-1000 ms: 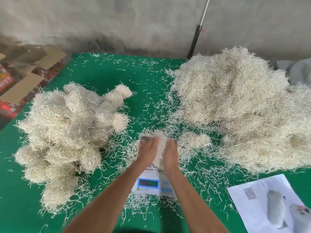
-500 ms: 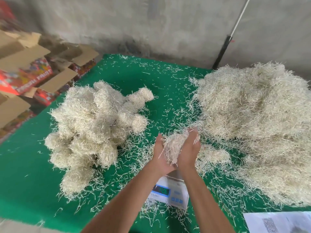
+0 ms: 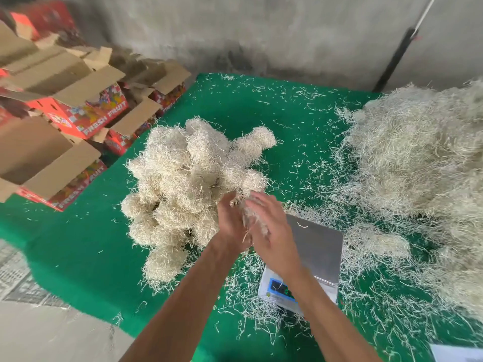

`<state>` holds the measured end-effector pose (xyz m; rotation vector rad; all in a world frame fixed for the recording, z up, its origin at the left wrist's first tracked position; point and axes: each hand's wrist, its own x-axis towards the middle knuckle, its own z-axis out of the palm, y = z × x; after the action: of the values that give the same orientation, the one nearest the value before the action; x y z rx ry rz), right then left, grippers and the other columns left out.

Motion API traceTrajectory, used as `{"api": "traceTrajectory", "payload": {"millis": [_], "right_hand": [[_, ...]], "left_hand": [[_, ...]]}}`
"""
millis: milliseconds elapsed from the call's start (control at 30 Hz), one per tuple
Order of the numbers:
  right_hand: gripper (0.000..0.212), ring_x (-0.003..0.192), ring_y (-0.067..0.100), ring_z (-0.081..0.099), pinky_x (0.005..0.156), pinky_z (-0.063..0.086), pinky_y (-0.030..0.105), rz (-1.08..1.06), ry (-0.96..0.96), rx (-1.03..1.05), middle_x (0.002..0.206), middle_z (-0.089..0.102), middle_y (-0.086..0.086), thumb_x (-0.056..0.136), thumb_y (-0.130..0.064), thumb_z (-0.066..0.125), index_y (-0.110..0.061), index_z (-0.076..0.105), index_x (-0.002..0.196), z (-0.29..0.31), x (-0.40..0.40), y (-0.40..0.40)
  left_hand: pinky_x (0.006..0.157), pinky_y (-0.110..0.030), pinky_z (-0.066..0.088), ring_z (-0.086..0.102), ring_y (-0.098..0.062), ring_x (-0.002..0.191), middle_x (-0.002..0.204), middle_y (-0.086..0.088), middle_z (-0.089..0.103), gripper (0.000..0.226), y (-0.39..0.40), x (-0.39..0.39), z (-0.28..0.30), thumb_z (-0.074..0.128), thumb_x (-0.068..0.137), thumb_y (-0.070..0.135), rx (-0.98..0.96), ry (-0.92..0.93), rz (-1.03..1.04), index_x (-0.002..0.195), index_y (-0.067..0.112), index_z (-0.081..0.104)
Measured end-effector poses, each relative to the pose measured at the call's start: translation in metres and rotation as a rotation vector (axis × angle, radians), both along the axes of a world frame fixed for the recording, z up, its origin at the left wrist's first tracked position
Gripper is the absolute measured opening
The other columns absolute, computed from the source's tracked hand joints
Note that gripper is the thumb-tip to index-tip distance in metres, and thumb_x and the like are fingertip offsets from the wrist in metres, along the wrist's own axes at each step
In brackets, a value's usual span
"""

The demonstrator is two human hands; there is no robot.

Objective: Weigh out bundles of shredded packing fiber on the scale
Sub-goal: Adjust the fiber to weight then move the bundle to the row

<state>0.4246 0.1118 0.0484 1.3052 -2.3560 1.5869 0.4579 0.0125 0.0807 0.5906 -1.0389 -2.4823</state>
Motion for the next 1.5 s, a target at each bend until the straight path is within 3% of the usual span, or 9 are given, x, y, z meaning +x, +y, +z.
{"api": "traceTrajectory", "payload": {"millis": [67,167,267,467,633,800,1133,1333,1500], "right_hand": [[0.037,0.142,0.008,0.045,0.121,0.034,0.036,0.104,0.027,-0.018,0.149,0.055,-0.006,0.109,-0.024,0.047,-0.014,0.061,0.141,0.003,0.013,-0.028],[0.038,0.138,-0.012,0.039,0.122,0.031,0.03,0.012,-0.085,0.046,0.145,0.053,-0.016,0.111,-0.036,0.046,-0.022,0.056,0.145,0.009,0.0,-0.054],[0.042,0.138,-0.006,0.042,0.122,0.036,0.045,0.104,-0.134,0.089,0.148,0.052,-0.01,0.111,-0.04,0.041,-0.023,0.052,0.147,0.007,0.008,-0.075],[0.042,0.122,0.005,0.055,0.104,0.047,0.02,0.156,0.023,0.12,0.136,0.053,-0.001,0.113,-0.039,0.029,-0.018,0.057,0.137,0.01,0.022,-0.147],[0.04,0.086,0.018,0.061,0.073,0.059,0.037,0.116,0.143,0.385,0.109,0.061,0.005,0.108,-0.038,0.035,-0.011,0.059,0.127,0.028,-0.021,-0.213],[0.064,0.146,0.02,0.039,0.123,0.03,0.049,0.026,0.239,0.396,0.164,0.035,0.002,0.108,-0.057,0.004,-0.032,0.038,0.156,0.04,-0.047,-0.256],[0.061,0.146,-0.002,0.033,0.124,0.03,0.038,-0.153,-0.223,0.273,0.163,0.036,-0.012,0.108,-0.063,0.012,-0.035,0.029,0.159,-0.003,-0.067,-0.136],[0.064,0.145,0.008,0.041,0.12,0.037,0.044,-0.354,-0.252,0.264,0.161,0.041,-0.007,0.108,-0.062,0.025,-0.024,0.033,0.159,-0.015,-0.109,-0.006],[0.069,0.144,0.033,0.043,0.121,0.033,0.05,-0.715,-0.345,0.448,0.156,0.046,0.016,0.105,-0.054,0.043,-0.008,0.038,0.156,-0.065,-0.135,0.15]], "left_hand": [[0.099,-0.031,0.05,0.066,-0.031,0.11,0.11,-0.029,0.066,0.037,-0.032,0.014,0.003,0.042,0.105,0.018,0.453,0.235,-0.141,0.11,-0.011,0.065],[0.068,-0.032,0.052,0.059,-0.025,0.068,0.073,-0.018,0.055,0.039,-0.041,0.03,-0.001,0.035,0.104,0.024,-0.17,-0.163,-0.161,0.087,-0.001,0.059],[0.065,-0.036,0.05,0.052,-0.021,0.062,0.074,-0.009,0.051,0.045,-0.085,0.039,0.022,0.044,0.1,0.048,0.154,-0.226,-0.191,0.086,0.006,0.052],[0.096,-0.041,0.052,0.071,-0.033,0.101,0.105,-0.022,0.073,0.077,-0.147,0.046,0.028,0.04,0.09,0.076,0.328,-0.271,-0.024,0.113,0.006,0.06],[0.103,-0.051,0.046,0.061,-0.034,0.12,0.13,-0.017,0.062,0.071,-0.188,0.047,0.017,0.023,0.102,0.064,-0.086,-0.401,0.176,0.134,0.007,0.054],[0.102,-0.031,0.047,0.056,-0.042,0.115,0.129,-0.028,0.054,0.067,-0.23,0.053,-0.006,0.03,0.106,0.053,-0.628,-0.579,0.369,0.135,-0.006,0.045],[0.048,-0.014,0.049,0.063,0.001,0.063,0.091,0.004,0.065,0.014,-0.164,-0.009,-0.001,0.053,0.101,0.024,-1.247,-0.541,0.183,0.11,0.016,0.061],[0.047,-0.017,0.053,0.061,0.012,0.066,0.083,0.023,0.06,0.005,-0.076,-0.072,-0.016,0.056,0.1,0.029,-1.3,-0.407,0.034,0.103,0.028,0.059],[0.083,-0.031,0.056,0.064,-0.003,0.097,0.118,0.008,0.063,0.032,0.022,-0.138,-0.077,0.059,0.096,0.039,-1.389,-0.358,-0.352,0.126,0.026,0.054]]}}
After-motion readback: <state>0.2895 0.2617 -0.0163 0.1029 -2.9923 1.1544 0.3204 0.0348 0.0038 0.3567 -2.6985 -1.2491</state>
